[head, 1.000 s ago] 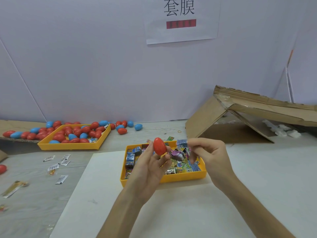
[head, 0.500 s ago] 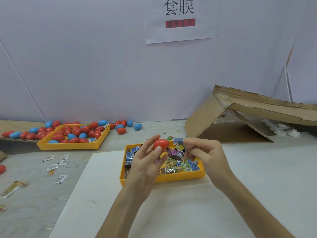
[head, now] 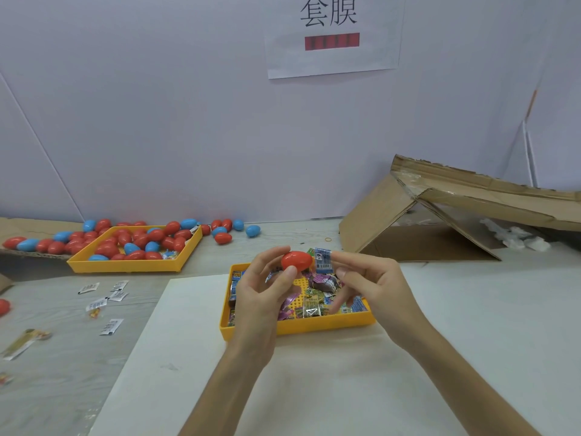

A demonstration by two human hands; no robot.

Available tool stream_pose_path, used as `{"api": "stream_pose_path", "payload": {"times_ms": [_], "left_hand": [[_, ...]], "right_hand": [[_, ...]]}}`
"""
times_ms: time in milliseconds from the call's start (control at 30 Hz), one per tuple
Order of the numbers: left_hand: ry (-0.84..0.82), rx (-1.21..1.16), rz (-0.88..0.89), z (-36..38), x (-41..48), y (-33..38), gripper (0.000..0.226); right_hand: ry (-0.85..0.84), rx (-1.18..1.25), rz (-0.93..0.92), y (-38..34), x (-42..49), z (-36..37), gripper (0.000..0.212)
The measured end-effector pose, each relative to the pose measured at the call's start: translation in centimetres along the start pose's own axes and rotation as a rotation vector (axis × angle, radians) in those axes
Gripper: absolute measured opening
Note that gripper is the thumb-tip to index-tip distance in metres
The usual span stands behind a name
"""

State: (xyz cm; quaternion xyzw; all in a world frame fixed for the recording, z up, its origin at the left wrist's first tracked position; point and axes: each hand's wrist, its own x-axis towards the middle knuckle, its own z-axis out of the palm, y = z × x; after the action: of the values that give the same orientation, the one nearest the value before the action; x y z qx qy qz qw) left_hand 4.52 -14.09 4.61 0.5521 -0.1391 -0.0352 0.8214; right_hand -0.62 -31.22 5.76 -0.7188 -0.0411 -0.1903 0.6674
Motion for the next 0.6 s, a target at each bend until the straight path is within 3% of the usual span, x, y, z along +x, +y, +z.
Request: {"api": "stream_pose_path", "payload": {"times_ms": [400,600], "left_hand": [[-0.041,-0.025,0.016,0.09,0.02,0.13,0.025],[-0.058,-0.047,-0.028,-0.02,0.05,0.25,0.034]], "right_hand": [[-0.082,0.021,0.052,-0.29,-0.10,-0.09,0.040],[-0.111,0.035,0.092,-0.15,0.05,-0.15,0.034]]}}
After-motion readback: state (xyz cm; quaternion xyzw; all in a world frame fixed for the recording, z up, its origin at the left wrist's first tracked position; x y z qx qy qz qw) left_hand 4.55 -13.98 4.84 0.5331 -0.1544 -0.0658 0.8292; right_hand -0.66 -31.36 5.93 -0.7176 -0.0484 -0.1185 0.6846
